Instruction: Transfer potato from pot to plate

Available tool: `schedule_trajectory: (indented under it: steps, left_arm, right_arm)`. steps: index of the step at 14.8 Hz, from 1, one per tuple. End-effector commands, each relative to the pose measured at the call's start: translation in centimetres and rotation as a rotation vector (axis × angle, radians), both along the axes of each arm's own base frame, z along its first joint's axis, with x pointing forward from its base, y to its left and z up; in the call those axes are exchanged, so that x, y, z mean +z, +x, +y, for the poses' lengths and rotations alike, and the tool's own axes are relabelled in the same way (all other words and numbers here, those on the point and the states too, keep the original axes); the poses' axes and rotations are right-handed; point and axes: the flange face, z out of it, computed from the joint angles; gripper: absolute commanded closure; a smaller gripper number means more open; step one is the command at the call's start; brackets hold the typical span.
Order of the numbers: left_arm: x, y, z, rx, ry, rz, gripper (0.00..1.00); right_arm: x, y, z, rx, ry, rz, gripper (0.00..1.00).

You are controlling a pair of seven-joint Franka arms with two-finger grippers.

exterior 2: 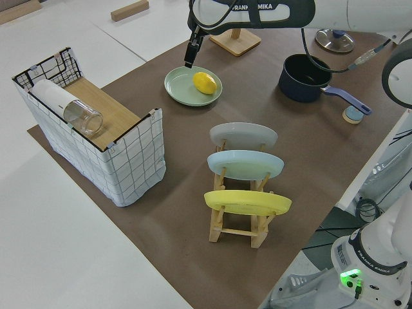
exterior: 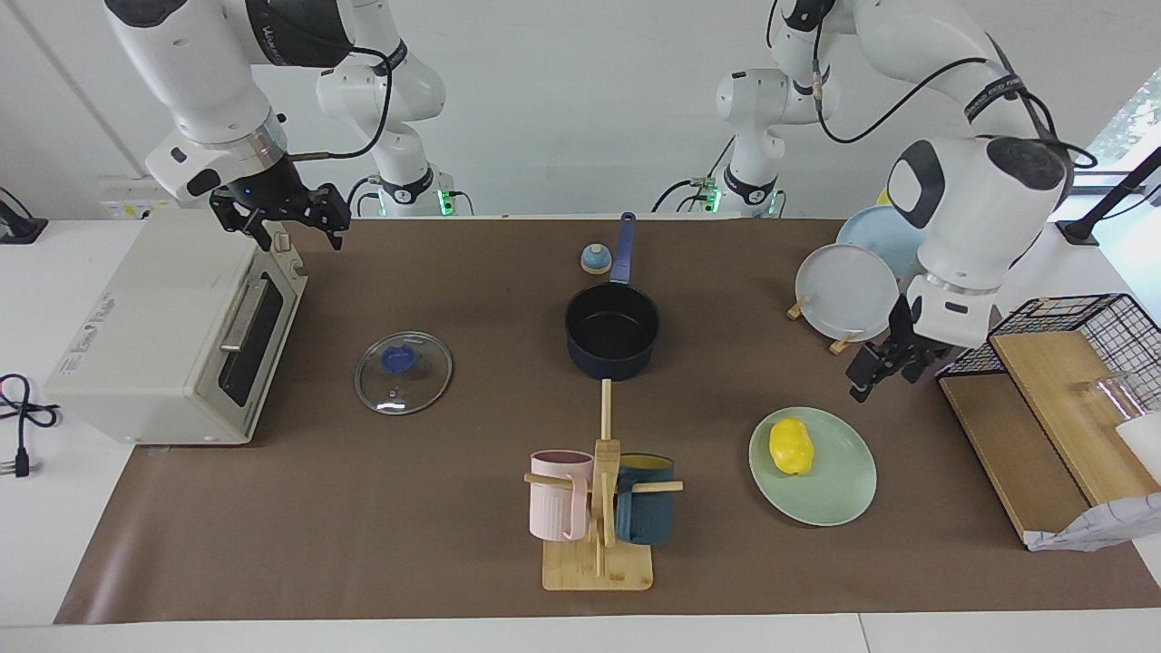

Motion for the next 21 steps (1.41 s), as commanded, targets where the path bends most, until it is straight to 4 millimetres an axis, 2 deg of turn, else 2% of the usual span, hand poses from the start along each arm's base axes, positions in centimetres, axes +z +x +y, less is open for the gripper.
schedule_trajectory:
  steps: [1,3,5,7,9,11,12,15,21]
  left_arm:
    - [5.0,-4.0,1.7,-0.13,0.036,0.035,0.0]
    - [7.7,-6.6,1.9,-0.179,0.057,0.068,0.0]
    - [9.1,-9.2,2.0,-0.238,0.072,0.121,0.0]
    - [8.7,-11.0,1.8,-0.247,0.072,0.176,0.0]
    - [7.6,-11.9,1.6,-0.249,0.072,0.193,0.0]
    - [7.7,-11.9,0.5,-0.261,0.076,0.205,0.0]
    - [8.9,-11.8,0.2,-0.269,0.081,0.204,0.0]
    - [10.3,-10.9,-0.2,-0.278,0.063,0.197,0.0]
    - [8.6,-11.4,-0.3,-0.265,0.041,0.191,0.0]
  right_arm:
    - [0.1,-0.6,-0.1,-0.016,0.01,-0.001,0.0]
    - [0.1,-0.6,-0.1,-0.016,0.01,-0.001,0.0]
    - [0.1,-0.6,-0.1,-0.016,0.01,-0.001,0.0]
    - [0.1,-0.6,-0.1,-0.016,0.01,-0.001,0.0]
    - [0.1,-0.6,-0.1,-0.016,0.01,-0.001,0.0]
    - [0.1,-0.7,-0.1,-0.016,0.01,0.0,0.0]
    - [0.1,-0.6,-0.2,-0.017,0.01,-0.001,0.0]
    - [0.1,-0.7,-0.1,-0.016,0.01,0.0,0.0]
    - [0.1,-0.6,-0.1,-0.016,0.01,-0.001,0.0]
